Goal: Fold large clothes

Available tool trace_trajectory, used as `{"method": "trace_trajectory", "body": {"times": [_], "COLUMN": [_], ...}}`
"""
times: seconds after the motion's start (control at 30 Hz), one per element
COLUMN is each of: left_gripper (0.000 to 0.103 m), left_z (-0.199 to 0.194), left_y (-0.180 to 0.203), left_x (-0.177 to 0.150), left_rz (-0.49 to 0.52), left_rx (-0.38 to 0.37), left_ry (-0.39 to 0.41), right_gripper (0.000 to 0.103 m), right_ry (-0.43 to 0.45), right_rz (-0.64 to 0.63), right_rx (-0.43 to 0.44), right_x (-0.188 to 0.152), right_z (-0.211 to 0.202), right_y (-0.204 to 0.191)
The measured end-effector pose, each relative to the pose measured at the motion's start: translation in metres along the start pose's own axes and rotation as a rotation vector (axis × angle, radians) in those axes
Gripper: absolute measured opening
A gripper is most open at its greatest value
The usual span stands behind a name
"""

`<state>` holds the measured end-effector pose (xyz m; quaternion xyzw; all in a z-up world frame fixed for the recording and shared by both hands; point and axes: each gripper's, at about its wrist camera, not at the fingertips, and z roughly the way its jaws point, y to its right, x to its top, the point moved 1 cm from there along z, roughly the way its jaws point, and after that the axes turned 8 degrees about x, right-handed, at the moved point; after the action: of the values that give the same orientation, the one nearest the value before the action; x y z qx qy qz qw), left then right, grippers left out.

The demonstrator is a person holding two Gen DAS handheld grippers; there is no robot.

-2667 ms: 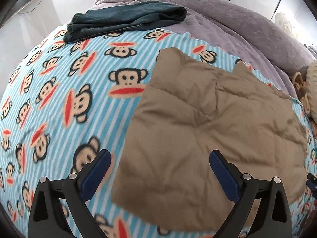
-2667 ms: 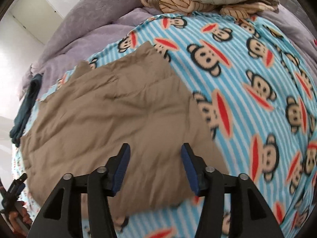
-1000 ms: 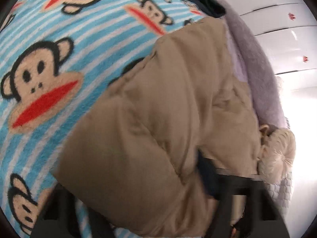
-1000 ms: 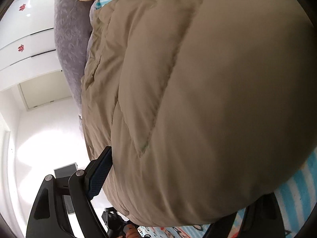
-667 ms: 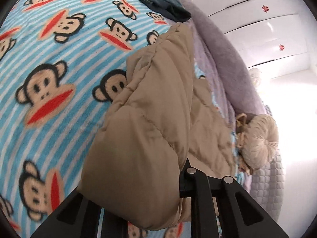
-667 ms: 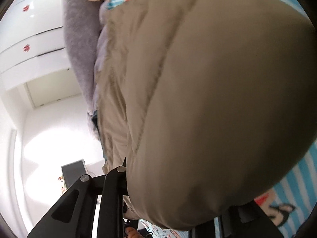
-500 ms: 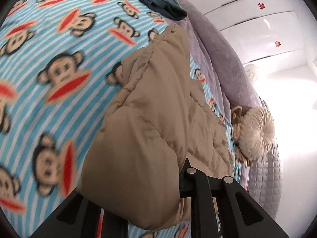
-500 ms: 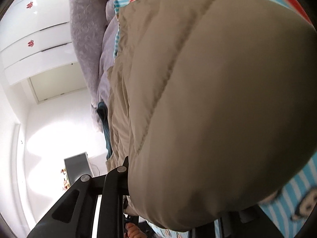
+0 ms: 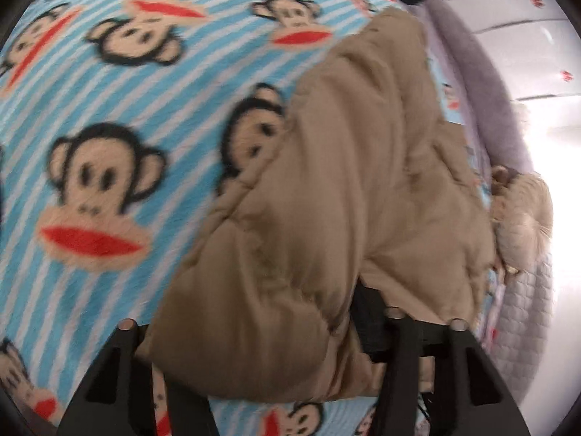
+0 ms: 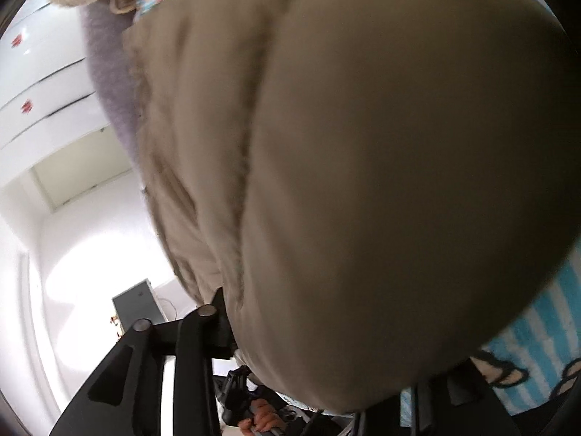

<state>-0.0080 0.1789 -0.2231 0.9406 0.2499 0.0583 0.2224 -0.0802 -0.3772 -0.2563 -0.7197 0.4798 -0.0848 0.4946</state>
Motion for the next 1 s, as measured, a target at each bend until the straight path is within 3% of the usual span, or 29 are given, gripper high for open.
{"method": "trace_trajectory", "body": {"times": [0.07, 0.13, 0.2, 0.33, 0.37, 0.4, 0.43, 0.57, 0.8, 0.83, 0.9, 1.0], "left_gripper": [0.060, 0.073, 0.075, 0.075, 0.084, 0.100, 0.103, 0.102, 0.102, 0.103, 0.103, 0.102], "left_z": [-0.007, -0.019, -0.037, -0.067, -0.072, -0.079, -0.084, -0.085, -0.070, -0.068, -0.066, -0.062], "left_y": [0.001, 0.006, 0.008, 0.002, 0.002, 0.001, 0.000, 0.010, 0.036, 0.037, 0.040, 0.040], "left_x": [-0.001, -0.002, -0.005, -0.010, -0.012, -0.014, -0.016, -0.010, -0.007, -0.005, -0.003, 0.003], "left_rz": [0.010, 0.038, 0.074, 0.102, 0.108, 0.116, 0.123, 0.172, 0.241, 0.250, 0.267, 0.286], "left_rx": [0.025, 0.106, 0.164, 0.222, 0.235, 0.250, 0.261, 0.277, 0.255, 0.251, 0.249, 0.247], "left_ry": [0.001, 0.022, 0.074, 0.139, 0.155, 0.174, 0.190, 0.194, 0.168, 0.161, 0.149, 0.133], "right_gripper": [0.053, 0.066, 0.079, 0.080, 0.081, 0.081, 0.081, 0.081, 0.085, 0.087, 0.103, 0.103], "right_ry": [0.004, -0.003, -0.010, -0.021, -0.026, -0.030, -0.040, -0.090, -0.163, -0.167, -0.170, -0.160], "right_rz": [-0.015, -0.035, -0.059, -0.119, -0.138, -0.153, -0.180, -0.313, -0.534, -0.562, -0.604, -0.647], "right_rx": [-0.023, -0.046, -0.071, -0.132, -0.155, -0.171, -0.195, -0.279, -0.333, -0.349, -0.392, -0.434], "right_x": [-0.003, -0.004, -0.006, -0.015, -0.018, -0.019, -0.022, -0.035, -0.072, -0.075, -0.080, -0.095], "right_z": [-0.005, -0.008, -0.015, -0.025, -0.028, -0.026, -0.026, -0.021, 0.009, 0.013, 0.028, 0.046], "right_y": [-0.003, -0.011, -0.019, -0.038, -0.041, -0.048, -0.053, -0.086, -0.133, -0.135, -0.141, -0.153]}}
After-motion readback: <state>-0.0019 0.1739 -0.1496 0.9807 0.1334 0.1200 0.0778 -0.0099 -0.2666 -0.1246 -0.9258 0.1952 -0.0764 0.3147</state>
